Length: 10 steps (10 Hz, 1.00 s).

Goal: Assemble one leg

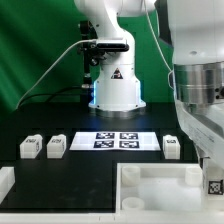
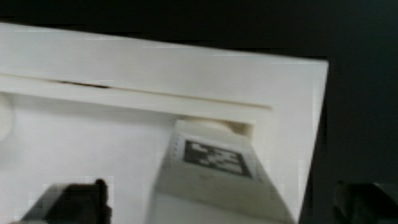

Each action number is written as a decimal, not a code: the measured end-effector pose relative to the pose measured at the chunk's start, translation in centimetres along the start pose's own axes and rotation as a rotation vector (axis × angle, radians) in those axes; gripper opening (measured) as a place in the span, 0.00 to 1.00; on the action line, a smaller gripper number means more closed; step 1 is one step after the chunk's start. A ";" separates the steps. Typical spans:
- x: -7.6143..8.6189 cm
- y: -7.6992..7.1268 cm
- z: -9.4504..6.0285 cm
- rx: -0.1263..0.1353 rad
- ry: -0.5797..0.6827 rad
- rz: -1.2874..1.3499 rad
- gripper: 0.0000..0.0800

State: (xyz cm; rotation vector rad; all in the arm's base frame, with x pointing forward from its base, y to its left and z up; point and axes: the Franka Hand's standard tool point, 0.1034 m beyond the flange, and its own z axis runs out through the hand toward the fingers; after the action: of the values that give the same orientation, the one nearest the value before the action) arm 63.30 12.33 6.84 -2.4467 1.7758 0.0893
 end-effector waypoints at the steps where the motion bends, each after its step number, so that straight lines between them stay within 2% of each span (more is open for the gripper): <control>1: 0.1 0.0 0.0 -0.001 0.001 -0.069 0.81; 4: 0.2 0.1 0.0 -0.005 0.006 -0.355 0.81; 5: 0.1 0.0 0.0 -0.024 0.031 -0.588 0.81; 7: 0.2 0.1 0.1 -0.041 0.034 -0.951 0.81; 8: 0.3 0.1 0.1 -0.041 0.034 -0.949 0.76; 9: 0.3 0.1 0.1 -0.040 0.034 -0.929 0.76; 10: 0.3 0.1 0.1 -0.039 0.034 -0.911 0.54</control>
Offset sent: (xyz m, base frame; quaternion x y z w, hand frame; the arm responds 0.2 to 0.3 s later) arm 0.0000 0.0000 0.0000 0.0000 0.0000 -0.1790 0.9838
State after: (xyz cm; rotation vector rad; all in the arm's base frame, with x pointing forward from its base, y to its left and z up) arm 63.31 12.07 6.69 -3.0150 0.5249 -0.0043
